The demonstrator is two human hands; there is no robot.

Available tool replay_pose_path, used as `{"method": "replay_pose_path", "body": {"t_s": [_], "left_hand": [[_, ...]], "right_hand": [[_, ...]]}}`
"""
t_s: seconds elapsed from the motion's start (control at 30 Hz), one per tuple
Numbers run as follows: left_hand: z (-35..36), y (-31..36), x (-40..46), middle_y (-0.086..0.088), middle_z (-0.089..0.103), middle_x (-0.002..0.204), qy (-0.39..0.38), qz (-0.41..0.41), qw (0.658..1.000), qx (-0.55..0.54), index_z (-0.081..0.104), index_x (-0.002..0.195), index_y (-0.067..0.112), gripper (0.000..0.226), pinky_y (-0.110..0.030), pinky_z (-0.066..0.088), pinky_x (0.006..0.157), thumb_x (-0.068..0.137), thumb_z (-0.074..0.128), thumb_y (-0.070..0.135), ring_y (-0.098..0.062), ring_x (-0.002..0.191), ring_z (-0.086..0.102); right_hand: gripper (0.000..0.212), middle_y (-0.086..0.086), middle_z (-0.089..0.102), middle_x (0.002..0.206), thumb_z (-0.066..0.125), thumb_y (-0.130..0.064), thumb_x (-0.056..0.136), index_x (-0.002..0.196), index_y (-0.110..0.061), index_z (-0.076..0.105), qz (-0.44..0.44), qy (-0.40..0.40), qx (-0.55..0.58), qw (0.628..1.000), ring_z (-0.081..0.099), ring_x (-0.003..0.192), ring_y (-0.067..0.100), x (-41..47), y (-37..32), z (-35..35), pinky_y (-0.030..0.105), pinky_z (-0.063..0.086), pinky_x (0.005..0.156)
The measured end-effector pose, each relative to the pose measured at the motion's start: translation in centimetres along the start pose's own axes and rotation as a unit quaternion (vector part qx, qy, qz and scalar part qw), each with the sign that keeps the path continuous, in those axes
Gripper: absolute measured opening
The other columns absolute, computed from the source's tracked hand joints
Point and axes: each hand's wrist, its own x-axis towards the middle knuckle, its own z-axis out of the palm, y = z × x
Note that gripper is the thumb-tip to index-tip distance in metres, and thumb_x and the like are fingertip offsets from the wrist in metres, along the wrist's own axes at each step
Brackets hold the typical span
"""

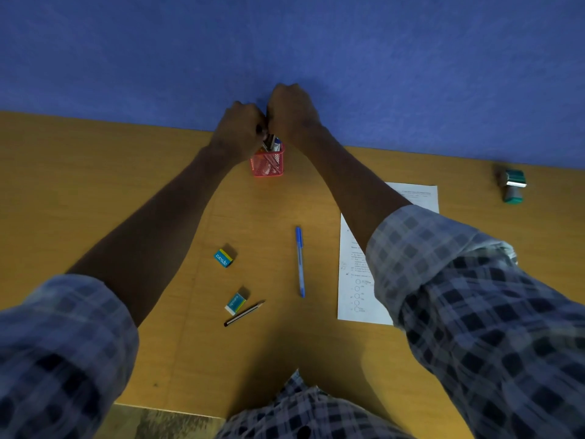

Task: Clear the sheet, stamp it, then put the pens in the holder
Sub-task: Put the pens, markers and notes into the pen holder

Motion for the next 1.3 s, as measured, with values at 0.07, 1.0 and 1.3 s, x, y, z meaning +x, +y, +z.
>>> {"method": "replay_pose_path", "body": {"t_s": [0.07, 1.0, 1.3], "left_hand": [[0.5, -0.2, -0.4, -0.028, 0.070, 0.086, -0.005, -0.021, 1.000, -0.011, 0.072, 0.083, -0.004, 0.019, -0.032, 0.042, 0.069, 0.086, 0.056, 0.006, -0.042, 0.086, 0.063], [4.3, -2.7, -12.6, -0.014, 0.068, 0.110, -0.131, -0.235, 0.961, 0.065, 0.069, 0.109, 0.014, 0.048, -0.036, 0.048, 0.076, 0.073, 0.076, 0.044, -0.035, 0.103, 0.065], [6.2, -3.1, -17.9, -0.016, 0.064, 0.117, -0.187, -0.301, 0.930, 0.095, 0.058, 0.119, 0.011, 0.063, -0.040, 0.052, 0.079, 0.069, 0.081, 0.042, -0.037, 0.110, 0.061]], "right_hand": [[0.026, 0.019, 0.065, 0.113, 0.061, -0.009, 0.084, 0.109, -0.002, 0.064, -0.014, -0.008, -0.009, 1.000, 0.064, 0.104, 0.034, -0.2, 0.0, 0.1, 0.037, 0.053, 0.082], [0.027, -0.003, 0.050, 0.066, 0.071, -0.032, 0.083, 0.076, -0.012, 0.054, 0.061, -0.101, -0.035, 0.992, 0.055, 0.068, 0.015, -12.1, 4.8, 6.5, 0.025, 0.044, 0.063], [0.022, 0.017, 0.069, 0.098, 0.069, -0.015, 0.079, 0.098, -0.005, 0.065, 0.123, -0.119, 0.019, 0.985, 0.068, 0.094, 0.037, -17.0, 4.8, 9.8, 0.039, 0.056, 0.074]]}}
